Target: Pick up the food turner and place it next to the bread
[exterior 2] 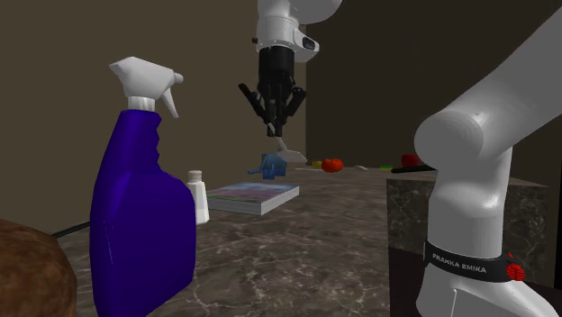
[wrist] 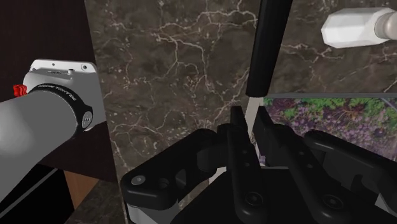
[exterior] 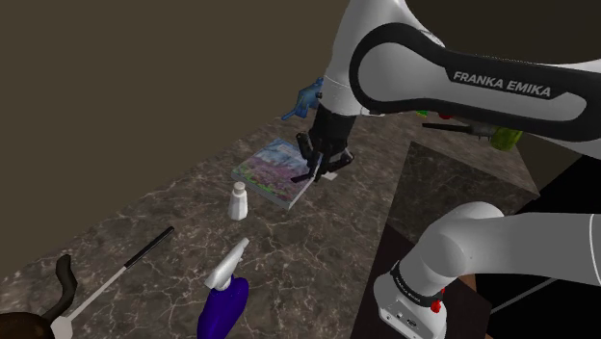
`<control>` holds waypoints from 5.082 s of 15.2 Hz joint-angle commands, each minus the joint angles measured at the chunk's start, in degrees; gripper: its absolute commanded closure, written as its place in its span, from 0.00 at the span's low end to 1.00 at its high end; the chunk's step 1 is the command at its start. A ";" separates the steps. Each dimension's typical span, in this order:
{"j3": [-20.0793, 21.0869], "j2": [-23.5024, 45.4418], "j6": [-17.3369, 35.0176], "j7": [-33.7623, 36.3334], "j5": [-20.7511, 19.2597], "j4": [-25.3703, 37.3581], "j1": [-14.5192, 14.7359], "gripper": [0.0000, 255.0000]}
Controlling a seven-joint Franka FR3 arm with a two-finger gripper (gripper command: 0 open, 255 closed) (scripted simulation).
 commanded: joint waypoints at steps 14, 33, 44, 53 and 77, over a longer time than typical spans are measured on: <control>12.10 3.25 -1.99 14.45 5.48 10.04 2.14 1.00; 27.83 9.20 9.14 23.38 9.67 9.92 0.10 1.00; 33.54 11.65 17.91 22.57 11.65 4.26 -1.52 1.00; 40.04 15.25 25.83 22.32 12.69 0.64 -4.73 1.00; 34.53 12.31 19.93 22.10 12.01 2.83 -1.89 0.00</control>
